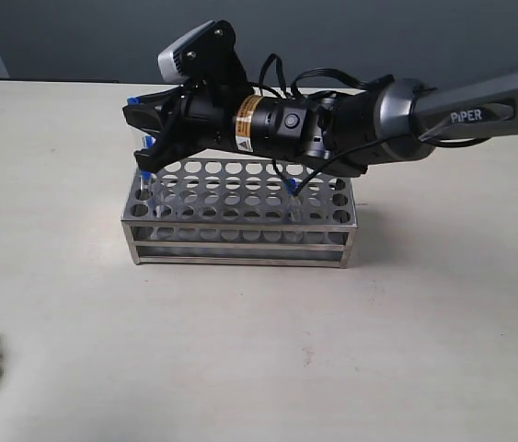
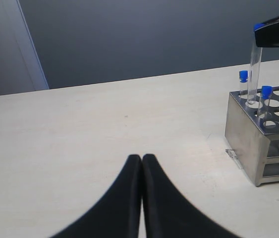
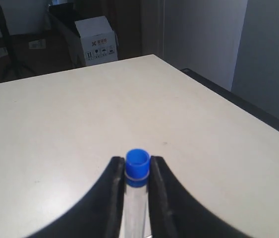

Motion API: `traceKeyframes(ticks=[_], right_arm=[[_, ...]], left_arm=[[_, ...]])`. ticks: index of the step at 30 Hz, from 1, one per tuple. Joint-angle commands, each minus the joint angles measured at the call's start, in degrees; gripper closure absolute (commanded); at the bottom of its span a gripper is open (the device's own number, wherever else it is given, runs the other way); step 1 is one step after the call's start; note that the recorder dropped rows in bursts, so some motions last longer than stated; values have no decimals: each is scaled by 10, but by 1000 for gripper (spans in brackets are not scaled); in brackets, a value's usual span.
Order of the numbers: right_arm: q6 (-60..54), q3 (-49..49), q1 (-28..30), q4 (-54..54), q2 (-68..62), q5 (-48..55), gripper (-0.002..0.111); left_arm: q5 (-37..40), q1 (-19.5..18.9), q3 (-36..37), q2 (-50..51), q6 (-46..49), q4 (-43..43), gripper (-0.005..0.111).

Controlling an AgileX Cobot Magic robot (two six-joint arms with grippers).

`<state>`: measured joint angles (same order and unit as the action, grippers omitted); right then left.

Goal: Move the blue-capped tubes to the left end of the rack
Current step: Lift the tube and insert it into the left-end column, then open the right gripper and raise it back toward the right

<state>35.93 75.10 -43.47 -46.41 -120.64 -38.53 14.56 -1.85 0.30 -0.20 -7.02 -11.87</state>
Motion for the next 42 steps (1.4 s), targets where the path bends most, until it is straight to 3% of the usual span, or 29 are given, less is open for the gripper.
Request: traceKeyframes(ticks=[1, 18, 21, 26, 31, 38, 42], right_arm=[[1, 3, 0, 0, 1, 6, 108], [61, 3, 0, -18, -43, 7, 108], [66, 3, 0, -29, -43, 6, 99], [89, 3, 0, -47, -43, 6, 71], [89, 3, 2, -47, -24, 11, 68], [82, -13, 2, -61, 78, 179, 68], [50, -70, 8, -55, 137, 221, 68]], left_arm=[[-5, 2, -3, 2, 0, 3, 106], [-5, 2, -3, 2, 0, 3, 106], [-5, 2, -3, 2, 0, 3, 106], [-5, 2, -3, 2, 0, 3, 106], [-5, 2, -3, 2, 0, 3, 106], [-5, 2, -3, 2, 0, 3, 106], [-5, 2, -3, 2, 0, 3, 106]])
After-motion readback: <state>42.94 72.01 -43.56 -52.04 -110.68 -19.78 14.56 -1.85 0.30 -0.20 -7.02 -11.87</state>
